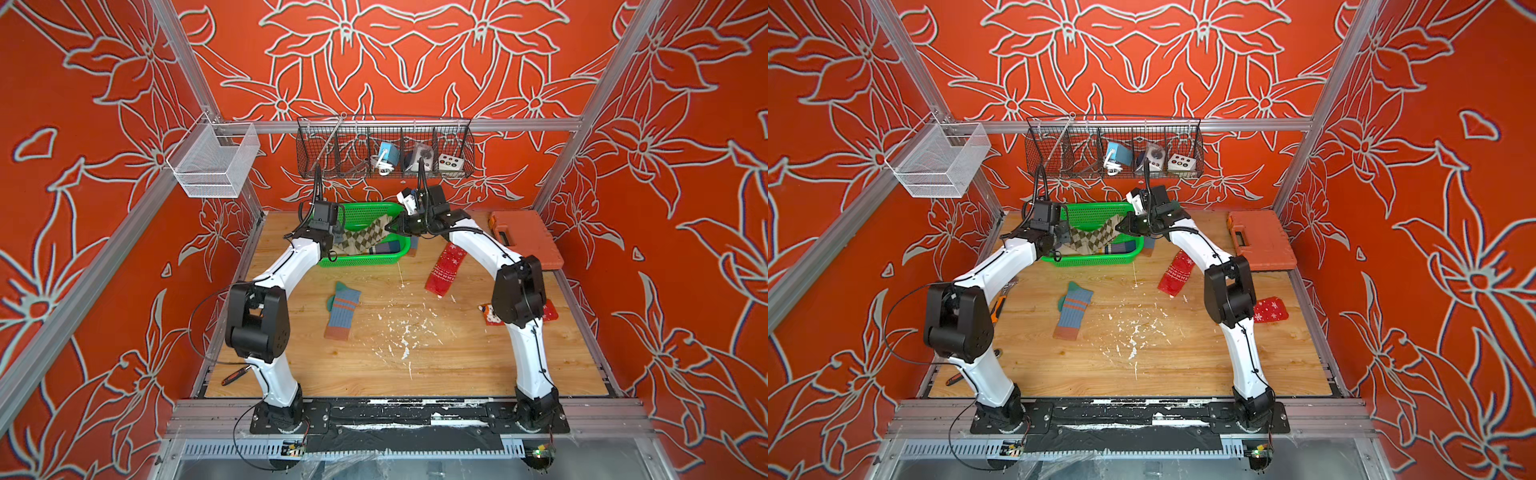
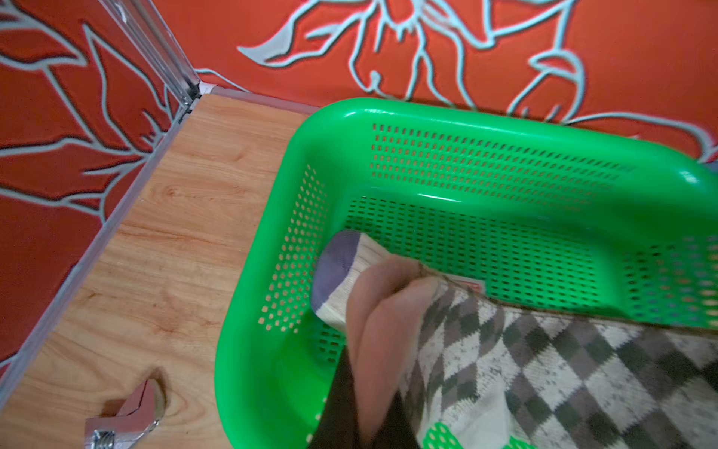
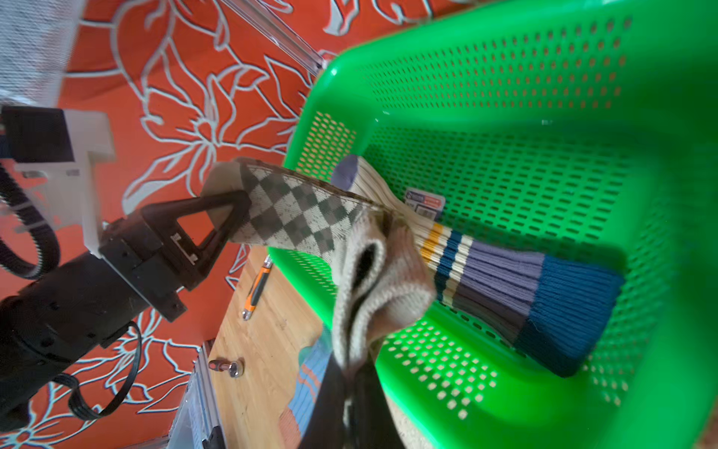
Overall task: Place the socks together as a pair
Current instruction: Place a pair of socks in the bin.
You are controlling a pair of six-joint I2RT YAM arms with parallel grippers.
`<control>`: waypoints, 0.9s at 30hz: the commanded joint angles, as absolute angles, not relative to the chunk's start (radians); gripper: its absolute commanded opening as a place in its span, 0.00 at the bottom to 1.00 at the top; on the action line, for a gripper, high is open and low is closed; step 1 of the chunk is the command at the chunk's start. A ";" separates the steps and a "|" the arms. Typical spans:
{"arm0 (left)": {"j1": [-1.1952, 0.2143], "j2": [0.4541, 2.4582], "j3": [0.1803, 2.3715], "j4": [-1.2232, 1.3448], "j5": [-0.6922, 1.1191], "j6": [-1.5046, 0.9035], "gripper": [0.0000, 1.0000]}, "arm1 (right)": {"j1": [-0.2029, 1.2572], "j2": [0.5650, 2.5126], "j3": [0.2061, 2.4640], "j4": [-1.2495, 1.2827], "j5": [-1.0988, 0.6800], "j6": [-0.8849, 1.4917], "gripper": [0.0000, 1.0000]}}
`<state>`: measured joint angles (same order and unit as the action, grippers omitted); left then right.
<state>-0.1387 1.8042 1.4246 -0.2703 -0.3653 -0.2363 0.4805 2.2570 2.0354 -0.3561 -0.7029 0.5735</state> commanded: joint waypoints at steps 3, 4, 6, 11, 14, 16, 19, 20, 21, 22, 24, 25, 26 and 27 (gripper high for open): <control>-0.126 1.854 1.426 -0.199 -0.451 -0.202 0.00 | 0.477 2.326 2.092 -0.333 -0.631 0.597 0.00; -0.126 1.861 1.425 -0.193 -0.461 -0.201 0.00 | 0.478 2.333 2.089 -0.335 -0.619 0.595 0.00; -0.126 1.870 1.419 -0.177 -0.485 -0.190 0.00 | 0.477 2.350 2.090 -0.340 -0.601 0.594 0.00; -0.125 1.905 1.413 -0.133 -0.506 -0.161 0.00 | 0.477 2.389 2.131 -0.359 -0.594 0.593 0.00; -0.126 1.931 1.433 -0.151 -0.522 -0.165 0.00 | 0.478 2.395 2.147 -0.404 -0.566 0.569 0.05; -0.131 1.921 1.451 -0.189 -0.542 -0.189 0.10 | 0.479 2.382 2.148 -0.437 -0.526 0.545 0.19; -0.146 1.834 1.404 -0.156 -0.529 -0.188 0.21 | 0.480 2.351 2.147 -0.477 -0.469 0.512 0.38; -0.150 1.798 1.380 -0.137 -0.512 -0.190 0.26 | 0.481 2.337 2.145 -0.491 -0.450 0.500 0.43; -0.154 1.766 1.360 -0.121 -0.497 -0.190 0.30 | 0.482 2.326 2.142 -0.499 -0.438 0.490 0.46; -0.159 1.733 1.339 -0.103 -0.483 -0.191 0.34 | 0.483 2.310 2.135 -0.507 -0.425 0.480 0.48; -0.172 1.675 1.308 -0.078 -0.468 -0.192 0.45 | 0.485 2.279 2.116 -0.514 -0.404 0.464 0.50; -0.182 1.647 1.293 -0.069 -0.462 -0.191 0.49 | 0.485 2.263 2.105 -0.518 -0.396 0.457 0.51; -0.192 1.620 1.281 -0.058 -0.454 -0.189 0.55 | 0.486 2.242 2.091 -0.523 -0.386 0.447 0.52; -0.200 1.600 1.272 -0.050 -0.446 -0.190 0.58 | 0.486 2.220 2.076 -0.526 -0.375 0.437 0.52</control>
